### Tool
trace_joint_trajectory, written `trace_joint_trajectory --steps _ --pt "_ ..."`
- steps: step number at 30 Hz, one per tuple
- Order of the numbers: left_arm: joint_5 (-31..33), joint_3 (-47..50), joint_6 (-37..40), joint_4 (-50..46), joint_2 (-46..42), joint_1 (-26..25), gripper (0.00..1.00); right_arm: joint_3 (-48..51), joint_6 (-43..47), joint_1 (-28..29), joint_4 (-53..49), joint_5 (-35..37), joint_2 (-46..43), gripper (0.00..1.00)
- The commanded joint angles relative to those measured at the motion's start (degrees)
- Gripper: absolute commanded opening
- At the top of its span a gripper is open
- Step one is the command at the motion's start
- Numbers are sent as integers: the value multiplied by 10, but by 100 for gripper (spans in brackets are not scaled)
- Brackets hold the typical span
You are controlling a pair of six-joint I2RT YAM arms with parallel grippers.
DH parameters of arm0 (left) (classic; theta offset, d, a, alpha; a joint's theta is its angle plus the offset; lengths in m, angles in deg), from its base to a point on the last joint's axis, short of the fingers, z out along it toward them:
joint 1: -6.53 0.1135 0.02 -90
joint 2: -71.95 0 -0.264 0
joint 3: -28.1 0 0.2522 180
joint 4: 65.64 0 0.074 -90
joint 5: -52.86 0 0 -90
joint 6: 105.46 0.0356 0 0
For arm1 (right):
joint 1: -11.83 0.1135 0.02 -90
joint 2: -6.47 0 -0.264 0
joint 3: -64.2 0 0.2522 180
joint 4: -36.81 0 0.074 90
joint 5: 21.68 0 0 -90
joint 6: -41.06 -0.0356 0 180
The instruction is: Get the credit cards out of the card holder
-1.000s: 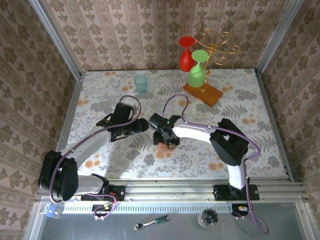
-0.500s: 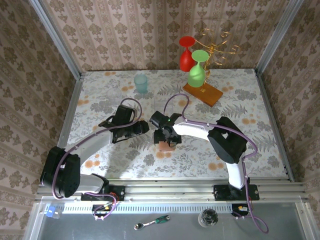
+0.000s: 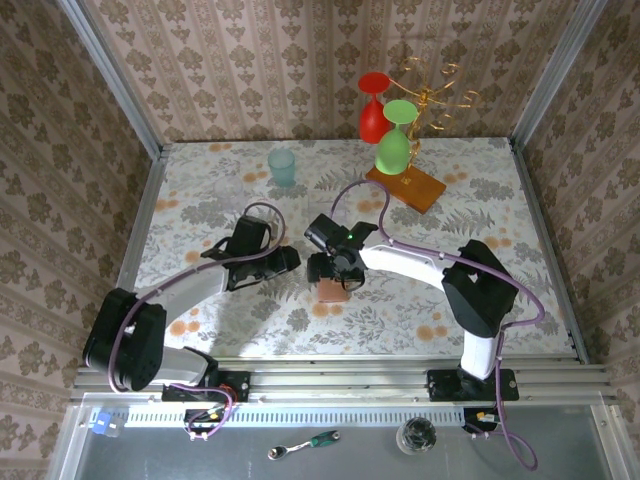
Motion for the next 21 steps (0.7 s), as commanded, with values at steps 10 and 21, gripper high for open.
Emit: trace_joint_trajectory --steps 10,21 --pt "-44 47 15 93 -31 22 8 -38 34 -5 -53 -17 24 74" --pt "-98 64 -35 158 -11 27 2 -66 23 -5 -81 3 53 55"
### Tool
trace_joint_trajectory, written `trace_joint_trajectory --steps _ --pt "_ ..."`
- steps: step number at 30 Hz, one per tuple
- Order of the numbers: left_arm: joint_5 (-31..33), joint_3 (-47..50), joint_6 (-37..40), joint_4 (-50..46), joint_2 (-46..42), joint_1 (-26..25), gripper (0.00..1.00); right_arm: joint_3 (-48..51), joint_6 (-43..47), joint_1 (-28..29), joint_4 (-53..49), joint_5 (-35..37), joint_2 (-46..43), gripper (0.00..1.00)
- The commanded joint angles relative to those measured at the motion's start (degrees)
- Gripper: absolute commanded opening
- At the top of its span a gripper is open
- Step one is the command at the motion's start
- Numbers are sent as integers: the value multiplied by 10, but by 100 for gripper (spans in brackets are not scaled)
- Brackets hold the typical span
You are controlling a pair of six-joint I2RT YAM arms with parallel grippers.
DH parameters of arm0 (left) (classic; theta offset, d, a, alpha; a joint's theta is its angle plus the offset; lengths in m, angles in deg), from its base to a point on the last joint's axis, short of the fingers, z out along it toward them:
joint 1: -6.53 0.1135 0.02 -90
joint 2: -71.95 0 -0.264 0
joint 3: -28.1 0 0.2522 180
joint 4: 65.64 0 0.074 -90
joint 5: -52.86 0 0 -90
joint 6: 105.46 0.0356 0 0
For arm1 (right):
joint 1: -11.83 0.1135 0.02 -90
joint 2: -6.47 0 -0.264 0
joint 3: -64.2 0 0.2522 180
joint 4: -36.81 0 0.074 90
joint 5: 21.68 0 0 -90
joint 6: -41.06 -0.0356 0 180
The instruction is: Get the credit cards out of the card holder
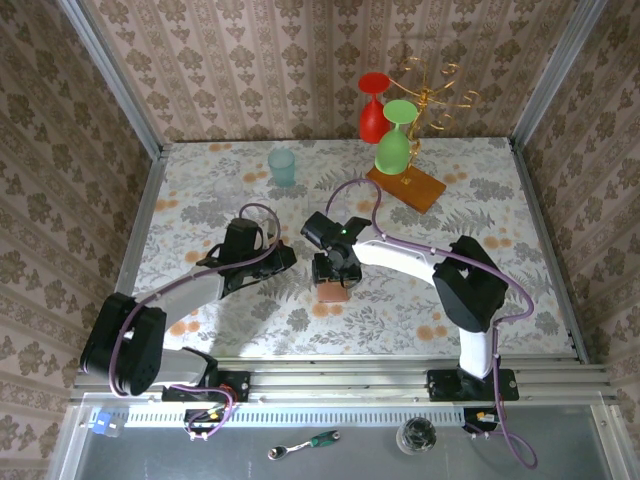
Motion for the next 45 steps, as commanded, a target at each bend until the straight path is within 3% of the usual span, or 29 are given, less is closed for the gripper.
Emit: trace_joint_trajectory --steps 1,16,45 --pt "-21 11 -18 20 7 1 2 -20 -7 -2 -32 15 17 55" --pt "-16 9 -29 37 37 -31 1 -36 -5 -4 -45 37 50 41" --pt "-14 -21 -47 62 112 -75 0 29 -8 -19 14 1 55 15"
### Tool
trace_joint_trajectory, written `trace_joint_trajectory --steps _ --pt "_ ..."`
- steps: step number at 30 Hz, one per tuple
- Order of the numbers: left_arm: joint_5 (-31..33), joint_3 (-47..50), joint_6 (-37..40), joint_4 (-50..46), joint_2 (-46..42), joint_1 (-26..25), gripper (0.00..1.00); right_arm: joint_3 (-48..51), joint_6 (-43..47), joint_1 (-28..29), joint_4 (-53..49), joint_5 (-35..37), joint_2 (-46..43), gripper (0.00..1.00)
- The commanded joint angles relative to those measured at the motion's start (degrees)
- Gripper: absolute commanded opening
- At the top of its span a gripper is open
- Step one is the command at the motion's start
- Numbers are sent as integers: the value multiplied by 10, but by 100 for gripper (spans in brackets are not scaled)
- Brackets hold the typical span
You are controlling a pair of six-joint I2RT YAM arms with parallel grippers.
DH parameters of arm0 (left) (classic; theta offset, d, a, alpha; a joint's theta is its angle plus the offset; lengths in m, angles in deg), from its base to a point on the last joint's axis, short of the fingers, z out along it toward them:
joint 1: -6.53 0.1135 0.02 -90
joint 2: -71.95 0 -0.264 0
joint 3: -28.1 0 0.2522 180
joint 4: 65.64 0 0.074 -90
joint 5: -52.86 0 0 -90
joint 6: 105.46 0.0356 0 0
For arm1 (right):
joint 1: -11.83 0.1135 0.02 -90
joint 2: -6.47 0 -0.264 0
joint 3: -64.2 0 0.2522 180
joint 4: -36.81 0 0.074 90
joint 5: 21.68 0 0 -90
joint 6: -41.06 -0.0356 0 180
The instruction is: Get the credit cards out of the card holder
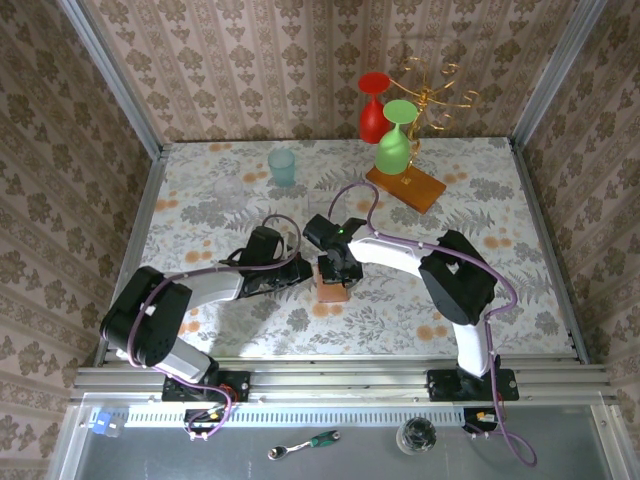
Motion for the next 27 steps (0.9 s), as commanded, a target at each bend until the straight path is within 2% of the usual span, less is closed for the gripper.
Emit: trace_joint_trajectory --steps 1,3,6,8,11,17,27 --pt "-6 -21 -7 11 9 -7 1 25 -7 -3 10 -6 11 13" --pt "-6 -25 -7 10 12 -10 1 26 -8 -3 11 -6 6 12" --pt "-6 -27 -7 9 15 -12 1 26 -8 -3 11 -3 -5 3" --pt "-7 -30 -7 9 17 -13 1 24 -7 -4 7 1 -13 3" --pt "-7 -32 -6 5 17 -13 1 18 -7 -4 -5 13 -23 7" --pt "-5 -39 -2 -4 16 -13 1 8 -6 -4 -35 46 -47 23" --pt "-5 -52 2 -17 20 -13 2 26 -4 -14 -36 44 -65 27"
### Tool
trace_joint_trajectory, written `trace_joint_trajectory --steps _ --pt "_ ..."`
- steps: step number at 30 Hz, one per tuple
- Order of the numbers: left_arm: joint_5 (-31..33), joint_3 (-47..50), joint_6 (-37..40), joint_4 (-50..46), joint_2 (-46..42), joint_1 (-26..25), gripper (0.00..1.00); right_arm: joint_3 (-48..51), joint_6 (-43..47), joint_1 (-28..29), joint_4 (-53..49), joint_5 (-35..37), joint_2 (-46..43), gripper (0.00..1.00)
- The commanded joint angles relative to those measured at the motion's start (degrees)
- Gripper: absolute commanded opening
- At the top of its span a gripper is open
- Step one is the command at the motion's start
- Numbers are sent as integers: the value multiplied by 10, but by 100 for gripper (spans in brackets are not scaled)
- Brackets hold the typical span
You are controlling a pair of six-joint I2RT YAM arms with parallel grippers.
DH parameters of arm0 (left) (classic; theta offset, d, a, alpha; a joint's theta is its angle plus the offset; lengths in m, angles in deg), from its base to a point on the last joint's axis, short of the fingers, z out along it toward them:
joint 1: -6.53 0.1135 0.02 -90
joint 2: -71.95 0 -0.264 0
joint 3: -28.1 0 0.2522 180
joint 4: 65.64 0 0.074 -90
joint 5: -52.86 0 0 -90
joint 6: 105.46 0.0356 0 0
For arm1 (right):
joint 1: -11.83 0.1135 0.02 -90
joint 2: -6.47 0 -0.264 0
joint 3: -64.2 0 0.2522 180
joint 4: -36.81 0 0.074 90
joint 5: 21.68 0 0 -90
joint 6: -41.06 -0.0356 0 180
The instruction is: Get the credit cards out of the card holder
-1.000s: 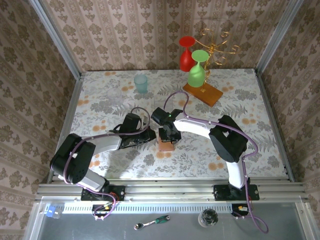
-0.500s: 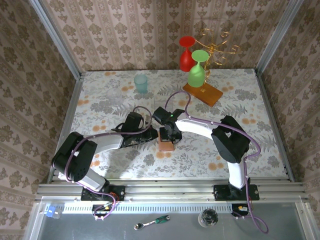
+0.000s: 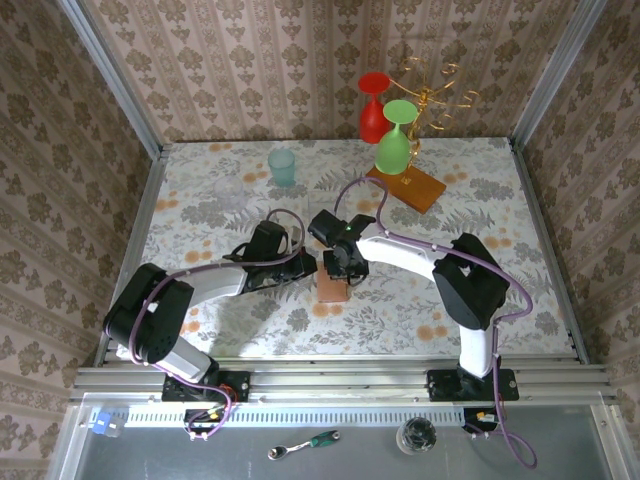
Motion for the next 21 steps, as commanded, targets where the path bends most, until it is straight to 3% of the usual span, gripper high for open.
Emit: trace_joint_trajectory --steps 1,21 --pt "-5 -18 4 -12 8 -3 2 22 -4 -7 -13 10 -23 27" --pt "-3 -20 1 -9 18 -7 2 88 -15 -38 68 -56 -22 23"
